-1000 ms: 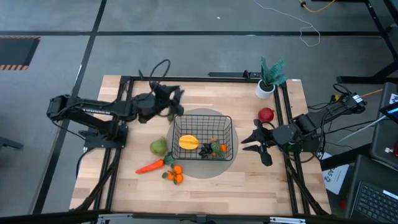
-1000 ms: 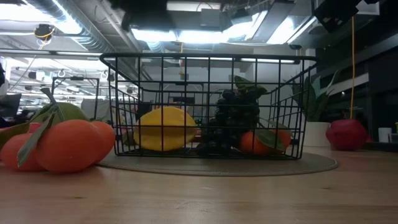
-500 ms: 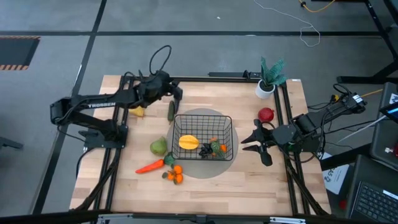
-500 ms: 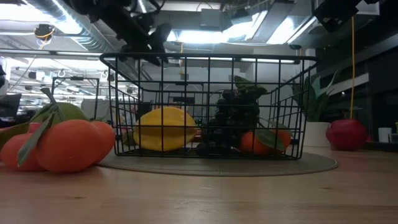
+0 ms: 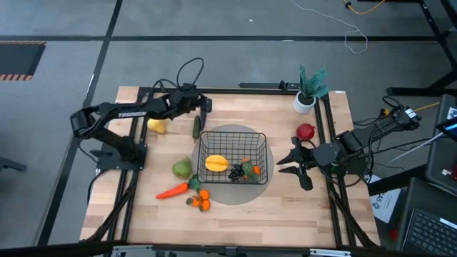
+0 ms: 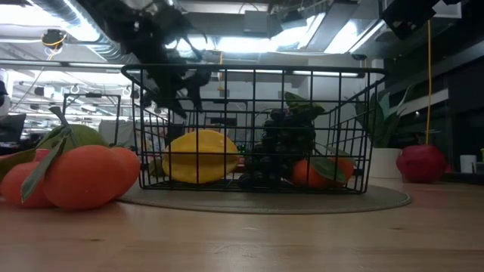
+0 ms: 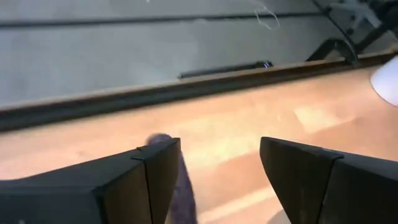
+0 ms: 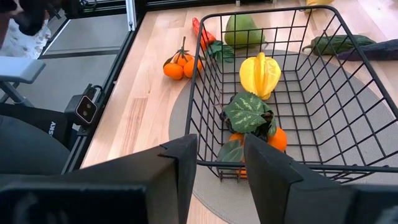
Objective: Build produce basket
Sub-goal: Put the purple eggplant into the black wire basket
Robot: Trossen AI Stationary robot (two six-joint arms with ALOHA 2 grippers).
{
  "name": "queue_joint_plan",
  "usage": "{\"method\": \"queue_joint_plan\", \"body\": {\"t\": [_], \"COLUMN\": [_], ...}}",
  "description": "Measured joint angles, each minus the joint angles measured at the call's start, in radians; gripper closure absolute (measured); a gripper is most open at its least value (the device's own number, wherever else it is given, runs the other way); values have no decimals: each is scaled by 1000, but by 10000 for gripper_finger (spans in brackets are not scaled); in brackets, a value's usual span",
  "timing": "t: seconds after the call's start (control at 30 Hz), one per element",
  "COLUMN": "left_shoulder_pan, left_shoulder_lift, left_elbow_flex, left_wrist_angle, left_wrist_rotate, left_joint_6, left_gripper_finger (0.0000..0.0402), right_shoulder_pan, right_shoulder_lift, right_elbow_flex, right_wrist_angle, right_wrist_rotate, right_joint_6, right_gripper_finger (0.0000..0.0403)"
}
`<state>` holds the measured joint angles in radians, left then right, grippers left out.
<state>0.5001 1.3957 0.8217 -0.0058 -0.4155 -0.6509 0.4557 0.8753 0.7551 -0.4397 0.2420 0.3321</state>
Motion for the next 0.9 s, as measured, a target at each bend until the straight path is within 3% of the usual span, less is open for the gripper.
{"method": "queue_joint_plan", "body": {"t": [0.17, 0.37, 0.9], "left_shoulder_pan": [37, 68, 51], "left_shoulder_lift": [82, 160, 175], "left_elbow_flex": [0, 0, 0], "left_wrist_angle": [-3, -16, -113], "left_wrist_rotate": [113, 176, 188], "left_joint_6": [-35, -78, -107], "left_gripper_finger": [193, 194, 195], "right_shoulder_pan": [0, 0, 0], "right_shoulder_lift": [0, 0, 0], "right_elbow_flex": [0, 0, 0], "right_wrist_angle": [0, 0, 0], "right_wrist_rotate": [0, 0, 0], "right_joint_6": [0, 0, -27], "right_gripper_finger": [279, 279, 279]}}
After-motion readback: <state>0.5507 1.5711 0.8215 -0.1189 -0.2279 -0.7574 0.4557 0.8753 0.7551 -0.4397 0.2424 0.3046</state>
